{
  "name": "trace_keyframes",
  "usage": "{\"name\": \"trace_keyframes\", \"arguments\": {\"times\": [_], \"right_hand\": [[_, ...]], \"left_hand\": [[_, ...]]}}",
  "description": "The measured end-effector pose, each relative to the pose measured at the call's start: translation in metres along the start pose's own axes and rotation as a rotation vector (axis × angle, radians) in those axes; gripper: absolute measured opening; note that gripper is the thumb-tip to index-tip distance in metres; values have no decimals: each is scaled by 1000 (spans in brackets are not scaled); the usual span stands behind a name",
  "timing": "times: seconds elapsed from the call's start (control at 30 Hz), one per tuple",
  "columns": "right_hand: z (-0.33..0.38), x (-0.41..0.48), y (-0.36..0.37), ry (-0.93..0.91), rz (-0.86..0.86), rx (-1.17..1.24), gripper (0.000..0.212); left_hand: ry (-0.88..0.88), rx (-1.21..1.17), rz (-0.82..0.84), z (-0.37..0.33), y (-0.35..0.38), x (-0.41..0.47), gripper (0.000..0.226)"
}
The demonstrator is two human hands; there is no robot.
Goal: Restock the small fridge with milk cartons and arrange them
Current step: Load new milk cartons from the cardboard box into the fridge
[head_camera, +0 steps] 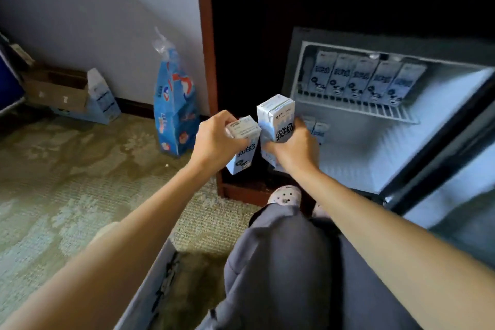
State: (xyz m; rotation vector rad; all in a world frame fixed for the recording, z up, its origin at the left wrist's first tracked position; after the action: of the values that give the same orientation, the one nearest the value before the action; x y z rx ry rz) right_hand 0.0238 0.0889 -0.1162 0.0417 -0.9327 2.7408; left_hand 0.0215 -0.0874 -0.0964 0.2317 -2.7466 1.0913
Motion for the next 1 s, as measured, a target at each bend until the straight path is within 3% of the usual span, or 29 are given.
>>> {"name": "trace_keyframes", "arguments": {"times": [0.23,0.53,0.83,1.0], "right_hand": [[-106,38,-59,186,-131,-70,52],[-227,101,-40,359,-123,-34,43],[-297,185,-17,396,-172,-24,48],[-320,214,-16,414,-322,57,52]], "left_hand": [[54,47,211,-50,130,30,45],[-50,61,391,-35,260,81,36],[-60,92,445,-12,342,138,23],[-19,100,485,-2,369,153,24]]}}
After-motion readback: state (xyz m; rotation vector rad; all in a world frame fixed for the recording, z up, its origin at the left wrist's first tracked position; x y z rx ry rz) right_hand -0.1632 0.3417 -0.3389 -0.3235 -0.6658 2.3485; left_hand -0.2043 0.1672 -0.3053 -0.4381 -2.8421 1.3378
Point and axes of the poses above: each hand's wrist, its own x-axis towards the middle knuckle, its own y-axis out of the palm, z = x × y, the point moved 10 cm from there along x, towards the middle knuckle, and after that the axes turned 3 degrees about x, right-handed, at the moved point
